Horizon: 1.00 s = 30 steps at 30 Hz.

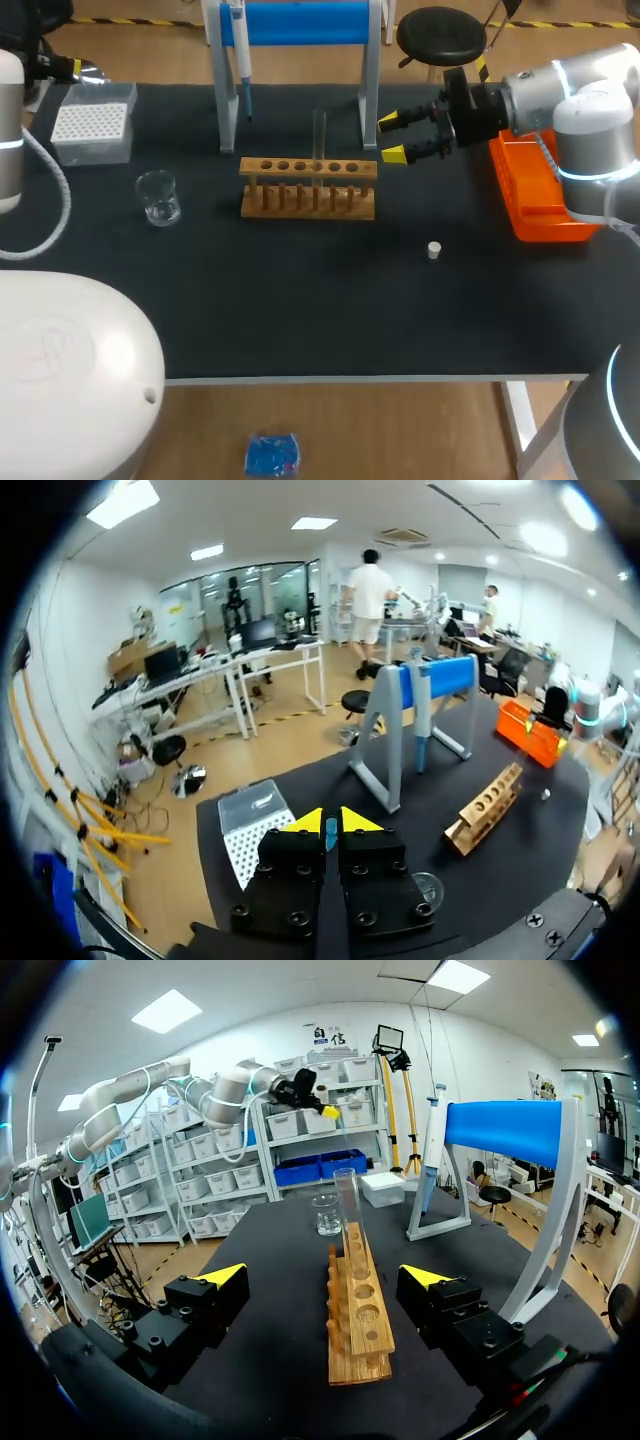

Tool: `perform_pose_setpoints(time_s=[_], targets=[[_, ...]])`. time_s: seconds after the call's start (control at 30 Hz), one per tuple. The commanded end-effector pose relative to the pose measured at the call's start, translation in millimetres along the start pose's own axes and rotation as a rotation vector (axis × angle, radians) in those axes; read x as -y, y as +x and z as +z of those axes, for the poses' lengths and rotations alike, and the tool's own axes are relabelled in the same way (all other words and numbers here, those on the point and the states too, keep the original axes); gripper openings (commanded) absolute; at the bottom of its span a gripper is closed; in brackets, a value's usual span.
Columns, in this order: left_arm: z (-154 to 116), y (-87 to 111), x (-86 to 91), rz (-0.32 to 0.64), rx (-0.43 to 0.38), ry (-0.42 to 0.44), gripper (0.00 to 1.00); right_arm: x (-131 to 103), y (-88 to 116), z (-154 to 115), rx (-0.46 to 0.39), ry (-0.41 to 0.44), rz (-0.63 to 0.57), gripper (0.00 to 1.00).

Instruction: Invert the test tube, pick up the pipette, mount the tip to pipette, aspirate from beaker and dispense into the tube, eject the tip, return the pipette, and cap with the stopper.

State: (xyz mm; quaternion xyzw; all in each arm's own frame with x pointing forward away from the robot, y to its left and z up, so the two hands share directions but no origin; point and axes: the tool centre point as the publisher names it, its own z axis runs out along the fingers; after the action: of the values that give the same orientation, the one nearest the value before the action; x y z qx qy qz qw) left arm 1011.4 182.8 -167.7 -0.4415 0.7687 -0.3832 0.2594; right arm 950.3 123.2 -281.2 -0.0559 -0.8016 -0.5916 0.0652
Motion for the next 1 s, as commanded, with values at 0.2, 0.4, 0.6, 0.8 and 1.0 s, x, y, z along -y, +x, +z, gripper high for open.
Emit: perform_pose_setpoints(time_s=[0.2,0.4,0.6,0.8,1.0], targets=[[-48,63.6,36.4,0.207,-0.118,-0.008,0.00,0,0,0,0.002,0.001,-0.001,1.00],[-51,124.8,34.7,0.241,-0.249,-0.111,0.00,0,0,0,0.002,0.001,-0.001,1.00],[-51,136.5,33.5,0.244,-0.275,-0.113,0.00,0,0,0,0.002,0.001,-0.001,1.00],[-51,136.5,33.5,0.244,-0.275,-0.113,0.00,0,0,0,0.002,0.001,-0.001,1.00],[-51,136.5,33.5,0.244,-0.275,-0.113,0.00,0,0,0,0.002,0.001,-0.001,1.00]])
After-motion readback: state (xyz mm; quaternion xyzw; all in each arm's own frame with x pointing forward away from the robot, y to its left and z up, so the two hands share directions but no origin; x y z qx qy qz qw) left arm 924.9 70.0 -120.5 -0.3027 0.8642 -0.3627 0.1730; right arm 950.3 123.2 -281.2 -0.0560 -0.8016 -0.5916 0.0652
